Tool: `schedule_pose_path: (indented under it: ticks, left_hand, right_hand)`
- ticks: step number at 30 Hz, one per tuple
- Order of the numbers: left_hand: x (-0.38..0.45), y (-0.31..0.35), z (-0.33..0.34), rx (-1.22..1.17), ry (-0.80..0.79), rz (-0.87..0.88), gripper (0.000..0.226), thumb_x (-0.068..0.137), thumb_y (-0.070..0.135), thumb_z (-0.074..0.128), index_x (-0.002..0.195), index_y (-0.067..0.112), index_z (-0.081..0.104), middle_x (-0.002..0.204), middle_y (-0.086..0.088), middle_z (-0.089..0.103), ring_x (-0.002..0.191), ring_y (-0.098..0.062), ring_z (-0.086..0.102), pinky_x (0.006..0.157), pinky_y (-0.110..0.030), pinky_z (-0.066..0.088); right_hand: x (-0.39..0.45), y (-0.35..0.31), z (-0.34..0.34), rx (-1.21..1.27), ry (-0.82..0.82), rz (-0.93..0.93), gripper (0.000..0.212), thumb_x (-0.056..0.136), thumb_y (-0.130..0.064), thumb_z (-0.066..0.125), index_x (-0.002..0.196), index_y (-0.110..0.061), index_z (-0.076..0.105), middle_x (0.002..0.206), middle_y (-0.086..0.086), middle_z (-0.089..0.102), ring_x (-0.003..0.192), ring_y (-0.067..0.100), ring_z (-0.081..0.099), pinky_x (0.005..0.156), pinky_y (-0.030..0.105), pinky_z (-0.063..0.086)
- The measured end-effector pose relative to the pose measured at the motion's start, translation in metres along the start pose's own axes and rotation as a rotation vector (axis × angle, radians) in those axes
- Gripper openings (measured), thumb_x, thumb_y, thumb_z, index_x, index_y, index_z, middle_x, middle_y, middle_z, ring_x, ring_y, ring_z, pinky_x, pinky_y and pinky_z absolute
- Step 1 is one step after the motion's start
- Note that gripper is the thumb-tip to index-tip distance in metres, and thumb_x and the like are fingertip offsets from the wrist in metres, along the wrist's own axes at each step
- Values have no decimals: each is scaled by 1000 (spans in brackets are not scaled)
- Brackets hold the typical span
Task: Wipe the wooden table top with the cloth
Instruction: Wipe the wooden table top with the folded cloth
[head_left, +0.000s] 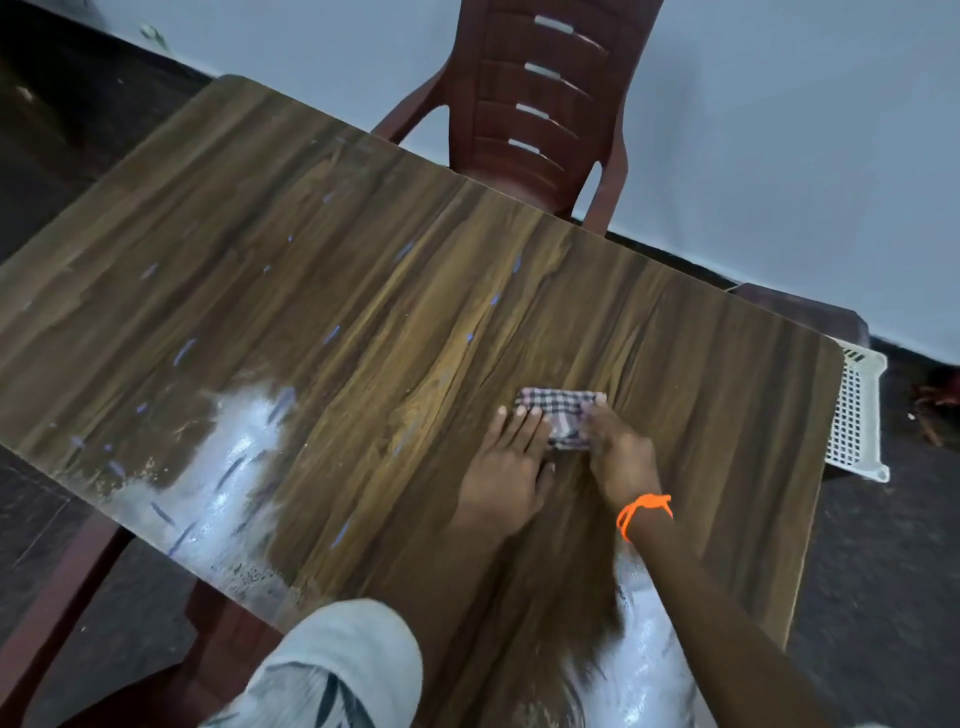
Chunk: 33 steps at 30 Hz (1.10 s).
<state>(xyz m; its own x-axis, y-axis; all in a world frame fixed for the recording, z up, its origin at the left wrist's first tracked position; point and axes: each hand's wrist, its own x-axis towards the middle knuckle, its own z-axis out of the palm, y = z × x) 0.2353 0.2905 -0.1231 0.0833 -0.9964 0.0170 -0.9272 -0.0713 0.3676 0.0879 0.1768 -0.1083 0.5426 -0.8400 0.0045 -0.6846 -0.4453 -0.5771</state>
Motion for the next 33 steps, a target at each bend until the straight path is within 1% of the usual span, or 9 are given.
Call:
schedule_pose_path:
  ticks: [3, 8, 11, 15, 19, 22, 25, 28, 33]
  left_hand:
    - [30, -17, -12, 59, -25, -73, 63, 100, 38, 43, 152, 4, 42, 155, -16, 47, 149, -29, 36, 128, -47, 10]
    - [6, -21, -18, 45, -10, -257, 65, 98, 43, 47, 150, 2, 45, 152, -19, 49, 146, -32, 40, 127, -46, 18]
    - [-38, -17, -9, 12, 16, -202, 65, 99, 44, 47, 149, 3, 47, 152, -18, 50, 147, -31, 40, 126, -47, 21]
    - [-55, -2, 6, -14, -19, -63, 68, 97, 45, 51, 151, 5, 45, 155, -17, 46, 150, -28, 35, 124, -49, 25]
    - [4, 11, 4, 18, -87, 51, 70, 100, 46, 44, 156, 4, 35, 161, -17, 37, 154, -29, 26, 126, -49, 16]
    - [58, 3, -5, 78, -99, 30, 67, 103, 43, 38, 159, 6, 28, 164, -14, 32, 155, -27, 21, 127, -45, 4]
    - [83, -17, -15, 76, -65, -50, 63, 102, 39, 40, 156, 7, 35, 160, -13, 40, 152, -26, 29, 128, -43, 5]
    - [77, -30, -20, 32, -44, -126, 61, 99, 41, 46, 151, 7, 44, 155, -15, 47, 149, -27, 36, 127, -44, 10]
    - [24, -28, -9, -37, 40, -86, 56, 98, 42, 52, 141, 6, 58, 145, -16, 58, 142, -27, 47, 124, -49, 25]
  right_hand:
    - [45, -10, 8, 0, -37, -21, 37, 79, 12, 59, 115, 3, 64, 125, 18, 61, 124, 28, 51, 105, 35, 40]
    - [50, -33, 29, 6, -148, -145, 43, 83, 10, 53, 126, 3, 56, 137, 19, 49, 132, 27, 42, 112, 31, 30]
    - [14, -29, 31, 1, -166, -211, 48, 84, 10, 53, 131, -1, 53, 142, 13, 44, 135, 20, 36, 113, 23, 24]
    - [-33, -1, 18, 32, -114, -153, 44, 84, 8, 60, 125, -8, 60, 137, -1, 49, 132, 14, 42, 110, 19, 29]
    - [-11, 24, -2, 36, 11, 13, 46, 79, 12, 62, 122, -7, 63, 134, -1, 49, 125, 14, 47, 106, 9, 27]
    - [41, 24, -8, 80, 72, 125, 46, 77, 13, 60, 120, -5, 64, 133, 9, 54, 122, 20, 52, 101, 3, 28]
    - [83, 8, 1, 52, 29, 75, 40, 79, 10, 58, 116, -2, 65, 131, 16, 57, 125, 25, 52, 104, 15, 31]
    - [90, -8, 12, 37, -15, -8, 41, 83, 6, 57, 123, -3, 60, 136, 15, 53, 130, 23, 46, 109, 25, 32]
    - [37, -2, 21, 53, -28, -105, 44, 85, 9, 56, 127, -4, 57, 138, 9, 50, 133, 19, 42, 111, 19, 26]
